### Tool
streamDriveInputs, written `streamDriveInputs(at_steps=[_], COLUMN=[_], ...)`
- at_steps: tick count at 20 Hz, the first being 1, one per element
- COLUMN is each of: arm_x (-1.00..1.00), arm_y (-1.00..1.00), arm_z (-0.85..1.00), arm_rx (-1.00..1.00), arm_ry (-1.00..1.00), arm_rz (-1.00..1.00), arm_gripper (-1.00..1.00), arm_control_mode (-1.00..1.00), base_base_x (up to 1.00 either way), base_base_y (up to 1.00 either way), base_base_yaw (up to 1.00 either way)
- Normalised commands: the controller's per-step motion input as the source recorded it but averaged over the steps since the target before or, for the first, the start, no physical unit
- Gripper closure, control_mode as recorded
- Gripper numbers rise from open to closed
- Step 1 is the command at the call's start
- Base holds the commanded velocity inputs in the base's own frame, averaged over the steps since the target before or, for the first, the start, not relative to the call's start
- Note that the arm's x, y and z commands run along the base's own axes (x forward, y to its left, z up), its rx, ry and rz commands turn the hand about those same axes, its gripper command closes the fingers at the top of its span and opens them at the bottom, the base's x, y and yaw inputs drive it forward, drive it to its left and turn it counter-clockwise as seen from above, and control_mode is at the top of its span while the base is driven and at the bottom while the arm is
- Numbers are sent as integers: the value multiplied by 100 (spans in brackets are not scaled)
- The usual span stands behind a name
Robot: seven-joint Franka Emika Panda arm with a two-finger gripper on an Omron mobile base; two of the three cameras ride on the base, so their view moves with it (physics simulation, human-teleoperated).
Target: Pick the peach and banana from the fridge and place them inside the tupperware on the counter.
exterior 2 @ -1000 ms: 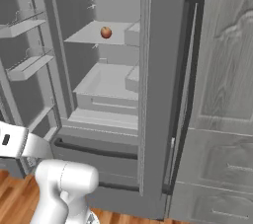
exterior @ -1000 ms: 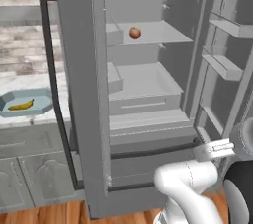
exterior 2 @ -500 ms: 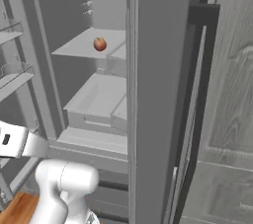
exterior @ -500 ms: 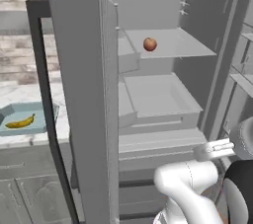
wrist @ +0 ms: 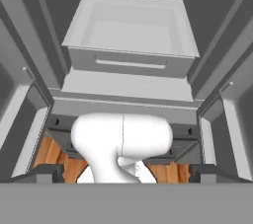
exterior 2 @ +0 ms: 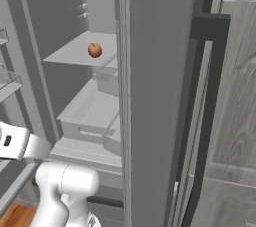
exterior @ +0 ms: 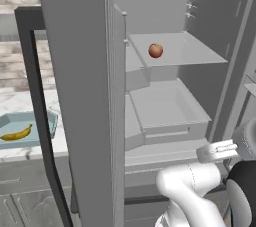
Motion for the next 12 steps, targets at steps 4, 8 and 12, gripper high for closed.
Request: streamDriveInputs(at_steps=[4,8,12], arm_x=[18,39,41], arm_y=[-1,0,0], arm_z=[11,58,73], arm_rx=[8,9,3], arm_ry=[-4,-15,-9], arm_rz=[0,4,2], arm_gripper=[-100,-100,-100], arm_control_mode=[-100,-100,-100], base_base_x=[25,0,0], base_base_y=[-3,0,0], base_base_yaw=[0,0,0])
